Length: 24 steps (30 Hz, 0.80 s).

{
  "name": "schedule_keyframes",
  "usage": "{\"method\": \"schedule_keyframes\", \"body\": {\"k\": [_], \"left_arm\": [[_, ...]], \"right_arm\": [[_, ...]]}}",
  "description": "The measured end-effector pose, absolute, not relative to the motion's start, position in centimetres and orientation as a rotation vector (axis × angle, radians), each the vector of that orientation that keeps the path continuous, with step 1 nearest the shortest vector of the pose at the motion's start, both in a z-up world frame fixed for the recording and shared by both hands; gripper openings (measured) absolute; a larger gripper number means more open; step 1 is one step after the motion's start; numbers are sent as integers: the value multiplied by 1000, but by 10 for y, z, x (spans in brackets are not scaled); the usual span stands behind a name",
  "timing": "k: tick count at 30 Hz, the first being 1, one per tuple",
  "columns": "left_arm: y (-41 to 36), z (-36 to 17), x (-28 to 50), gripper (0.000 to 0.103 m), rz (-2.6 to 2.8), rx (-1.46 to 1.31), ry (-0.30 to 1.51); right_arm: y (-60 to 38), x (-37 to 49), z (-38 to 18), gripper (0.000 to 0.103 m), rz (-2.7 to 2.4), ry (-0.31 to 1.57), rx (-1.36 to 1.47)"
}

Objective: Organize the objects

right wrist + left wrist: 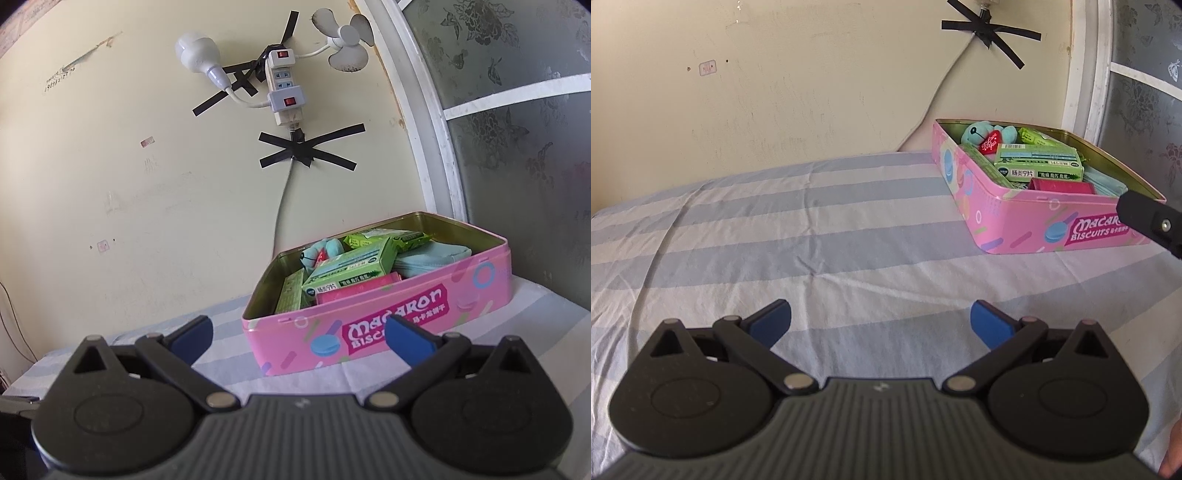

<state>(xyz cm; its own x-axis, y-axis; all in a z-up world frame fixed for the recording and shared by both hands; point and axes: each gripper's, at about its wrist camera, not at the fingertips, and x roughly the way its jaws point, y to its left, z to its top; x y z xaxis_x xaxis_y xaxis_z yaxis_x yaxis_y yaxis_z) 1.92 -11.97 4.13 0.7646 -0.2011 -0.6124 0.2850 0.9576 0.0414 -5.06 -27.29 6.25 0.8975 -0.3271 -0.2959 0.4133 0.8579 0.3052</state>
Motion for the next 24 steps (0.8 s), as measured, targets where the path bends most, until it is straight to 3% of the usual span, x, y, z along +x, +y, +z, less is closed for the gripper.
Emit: {"method": "schedule_keyframes", "body": {"k": [24], "left_arm": [[-126,34,22,103,-269,150,682]], "right_arm": [[-273,-46,57,103,-385,257,372]]}}
